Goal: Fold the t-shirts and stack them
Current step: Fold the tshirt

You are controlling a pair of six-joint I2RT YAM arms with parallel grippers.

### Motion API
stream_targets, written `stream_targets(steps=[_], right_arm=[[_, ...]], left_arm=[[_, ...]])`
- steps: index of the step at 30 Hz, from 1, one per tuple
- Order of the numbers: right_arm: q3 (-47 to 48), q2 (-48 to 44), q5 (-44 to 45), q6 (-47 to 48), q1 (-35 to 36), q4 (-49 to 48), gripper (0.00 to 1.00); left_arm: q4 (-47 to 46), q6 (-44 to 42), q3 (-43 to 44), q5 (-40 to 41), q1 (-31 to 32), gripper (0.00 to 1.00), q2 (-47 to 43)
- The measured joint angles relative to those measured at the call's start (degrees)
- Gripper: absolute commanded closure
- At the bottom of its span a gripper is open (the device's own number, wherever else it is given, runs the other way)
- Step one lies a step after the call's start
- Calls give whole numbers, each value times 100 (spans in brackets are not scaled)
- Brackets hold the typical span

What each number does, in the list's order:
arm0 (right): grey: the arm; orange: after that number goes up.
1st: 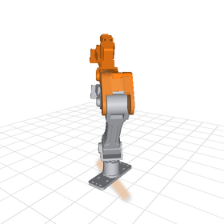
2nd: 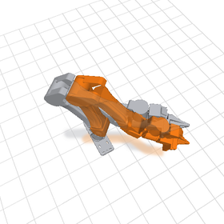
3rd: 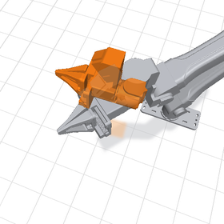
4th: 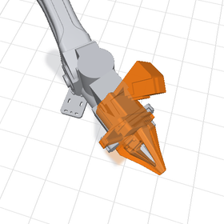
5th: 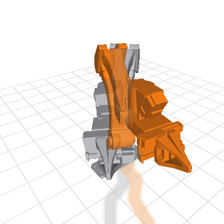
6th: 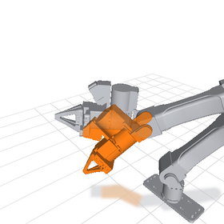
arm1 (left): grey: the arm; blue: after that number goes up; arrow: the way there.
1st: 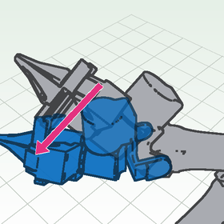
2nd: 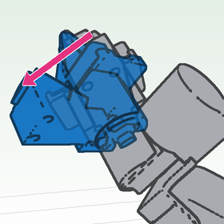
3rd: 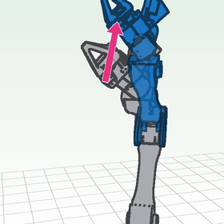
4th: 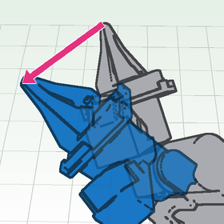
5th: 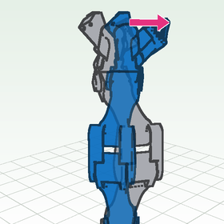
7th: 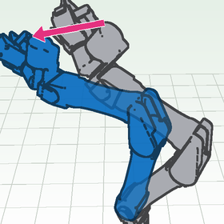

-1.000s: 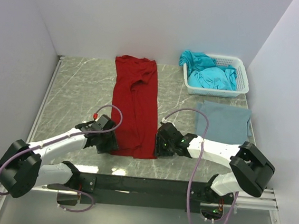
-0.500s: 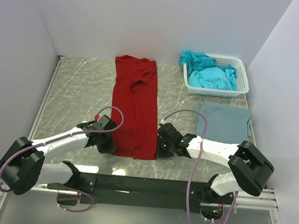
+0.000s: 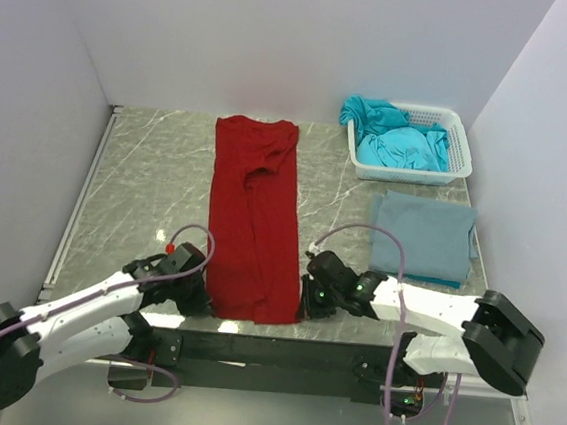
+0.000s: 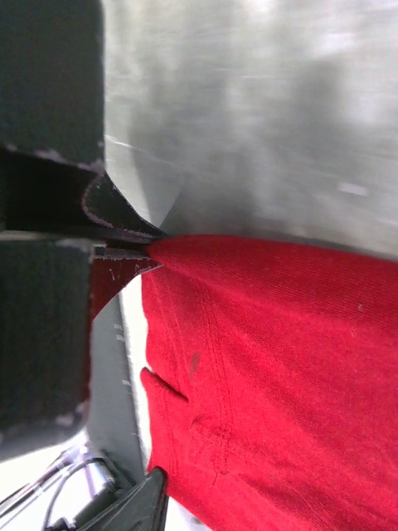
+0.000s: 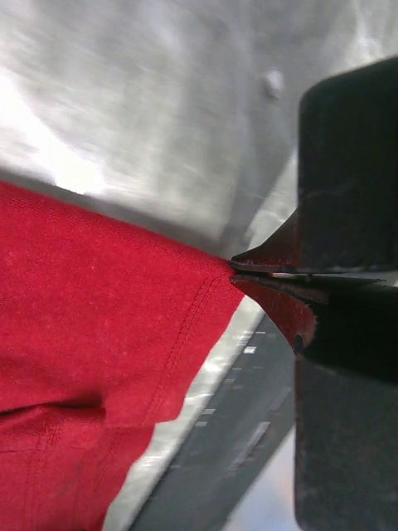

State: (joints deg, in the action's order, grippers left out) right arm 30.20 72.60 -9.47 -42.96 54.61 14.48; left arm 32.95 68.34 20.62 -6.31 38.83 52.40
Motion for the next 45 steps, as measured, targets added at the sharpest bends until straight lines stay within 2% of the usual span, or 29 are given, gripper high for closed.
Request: stream_targets(steps=[6,9,13,17,25,34,39,45], right_arm=[[-216,-605,-214,-304,531,236,100],[-214,-719,-214,-367,568,286,100],[-46,-730,-39,-319,566,483,100],[597,-570,367,-59,466,754,100],[2039,57,990,695,-44,721,100],[2815,820,1060,1139,-761,597,100],[3263,1248,1102,1290,-1029,568,100],[3777,1646,1204,1445,-1167,566,100]], left_arm=[[730,501,-205,-260,435,99,-820],[966,632,-190,-264,501,99,-1054],[807,651,-181,-293,511,99,-1182],[599,627,-26,-57,516,100,-1099],[11,267,981,1141,444,100,-612],[-907,-472,1670,1982,-258,100,367],[-1419,-885,1834,2046,-717,100,640],[-1965,-1285,2120,1694,-1202,100,1515]])
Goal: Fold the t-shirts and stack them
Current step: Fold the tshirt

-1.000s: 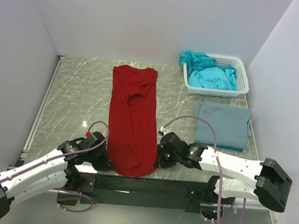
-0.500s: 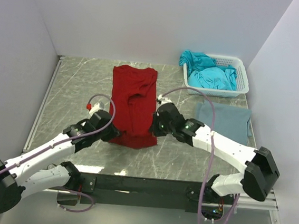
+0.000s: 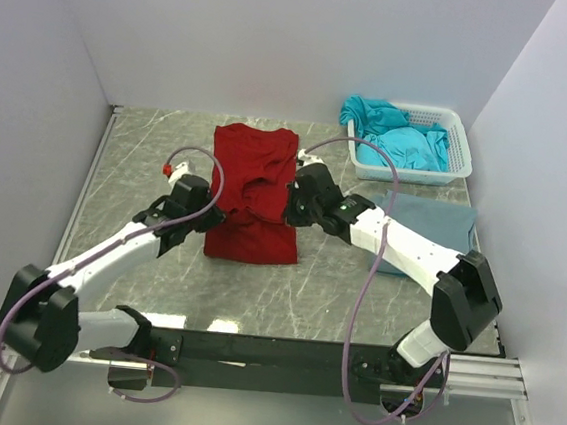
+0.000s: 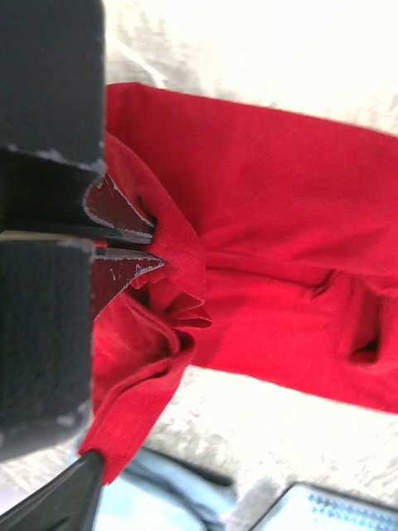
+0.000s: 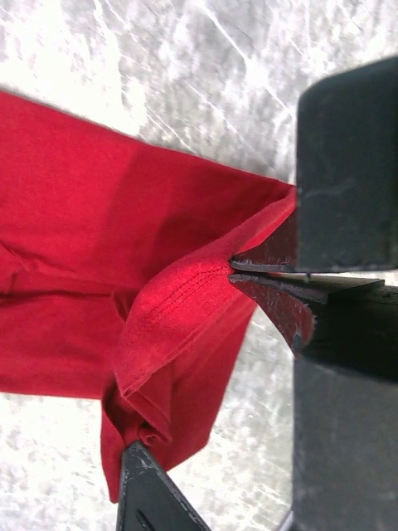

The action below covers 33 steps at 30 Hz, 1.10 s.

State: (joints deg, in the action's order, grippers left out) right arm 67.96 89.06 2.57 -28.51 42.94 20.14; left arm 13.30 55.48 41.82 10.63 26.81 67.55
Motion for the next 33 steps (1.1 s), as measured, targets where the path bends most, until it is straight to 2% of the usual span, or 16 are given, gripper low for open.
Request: stream_targets(steps=[15,24,30,31,33], right_arm=[[1003,1034,46,376,-446,68,100],[1357,1482,-98,503,-688,85,100],[1491,1829,-229,566,-798,98,99],[1528,1886,-273,568,-820,98,96],[1626,1991,-317,566,-859,107,85]], left_arm=[[-649,-535,673,-796,-649,98,1340],[-686,-684,1012,-953,-852,97,1899],[-686,-767,1115,-1104,-935,88,2140],[-691,-774,1130,-1126,-951,80,2192],[-686,-752,1134,-1143,-968,72,2234]])
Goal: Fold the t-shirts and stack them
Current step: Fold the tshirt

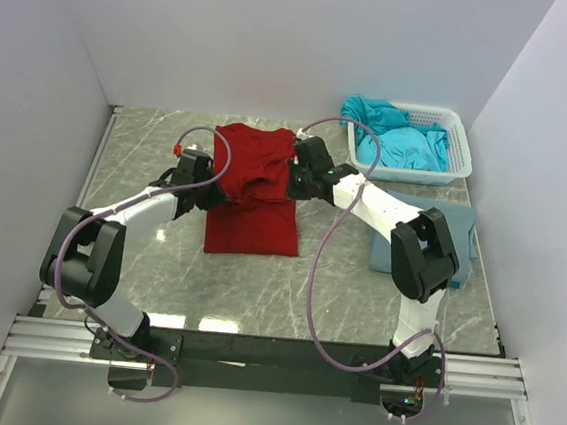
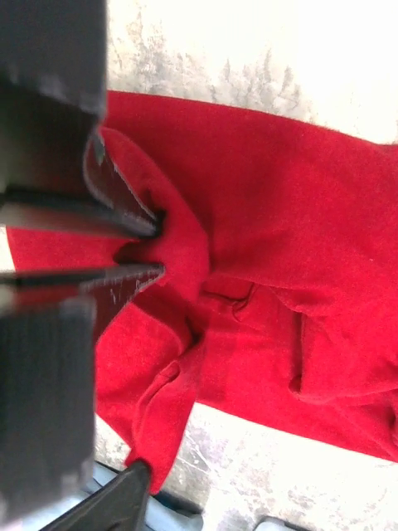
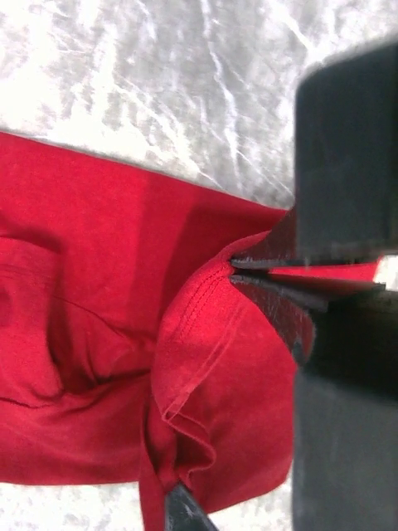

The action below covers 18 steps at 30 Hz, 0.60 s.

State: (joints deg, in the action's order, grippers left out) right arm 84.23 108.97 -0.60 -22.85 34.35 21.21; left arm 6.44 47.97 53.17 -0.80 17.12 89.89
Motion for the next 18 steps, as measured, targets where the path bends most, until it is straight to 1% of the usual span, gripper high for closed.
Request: stream_targets(steps=[1,2,3,4,5,7,11,13,18], right_arm=[[59,63,-15,4,-17,-9,78],[114,122,-35,9,-39,-17,55],[149,173,-59,-13,-57,-20,44],[170,199,-74,17,-70,-11,25],[184,212,-105,13,-90,-7,21],[221,219,-136,83,-116,26,18],[256,203,-166,109,-131,20,15],[173,105,-214,116,-136,-22,15],[-612,-737,-337,129,-116,-208,13]], left_arm=[[9,20,0,4,-7,66,0],[-2,37,0,11,-11,64,-4],[0,70,2,39,-17,63,-7],[31,81,7,92,-17,61,-7],[63,79,17,122,-20,59,-7],[186,79,59,225,-22,57,-35],[413,-31,151,413,-24,48,-308],[494,-66,151,459,-24,47,-564],[555,-101,50,442,-24,46,-1379]])
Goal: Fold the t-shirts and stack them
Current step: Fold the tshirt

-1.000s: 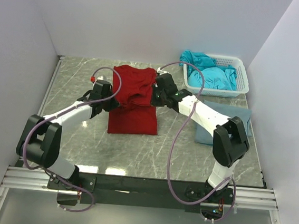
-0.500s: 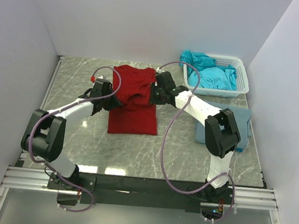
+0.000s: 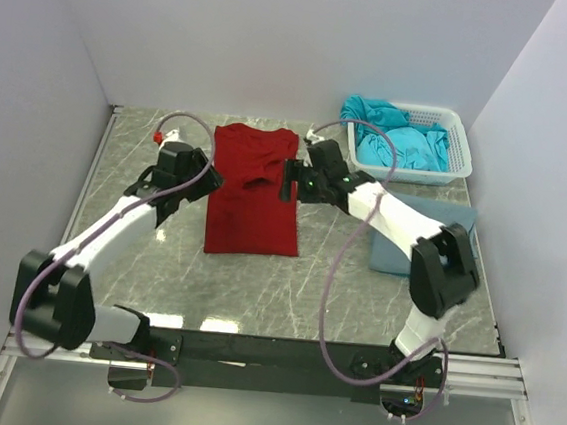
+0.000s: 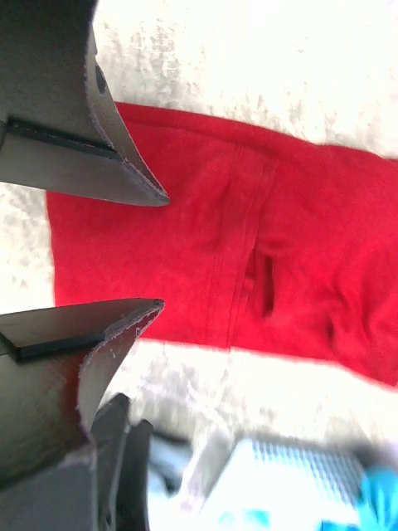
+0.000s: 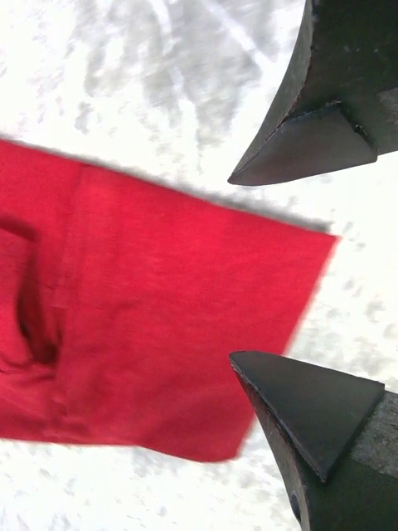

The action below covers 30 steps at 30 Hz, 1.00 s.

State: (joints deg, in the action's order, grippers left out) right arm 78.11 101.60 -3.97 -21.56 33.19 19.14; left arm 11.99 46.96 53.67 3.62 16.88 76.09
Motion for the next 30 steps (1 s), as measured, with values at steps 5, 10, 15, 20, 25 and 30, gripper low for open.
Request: stream_targets(steps=[5,10,15,20,25,30], right_arm=[[-1084,-1185,-17,-70,72,-243,13],[-2096,-2004,-157,-229,162,-444,13],[-2680,-2046,-348,-374,273,-551,13],[-2839,-1808,-586,-511,306,-715,13],[-2841,-1453,-745,-599,332,-876,13],[-2841,-1266,-798,-610,348,-887,13]], left_arm=[[11,61,-629,-118,0,42,-1134],[267,249,-1484,-247,0,42,-1880],[321,647,-2540,-472,0,41,-2249],[337,820,-3034,-575,2,41,-2166],[22,833,-3086,-658,2,41,-1624],[-367,824,-3010,-673,-4,42,-1108]])
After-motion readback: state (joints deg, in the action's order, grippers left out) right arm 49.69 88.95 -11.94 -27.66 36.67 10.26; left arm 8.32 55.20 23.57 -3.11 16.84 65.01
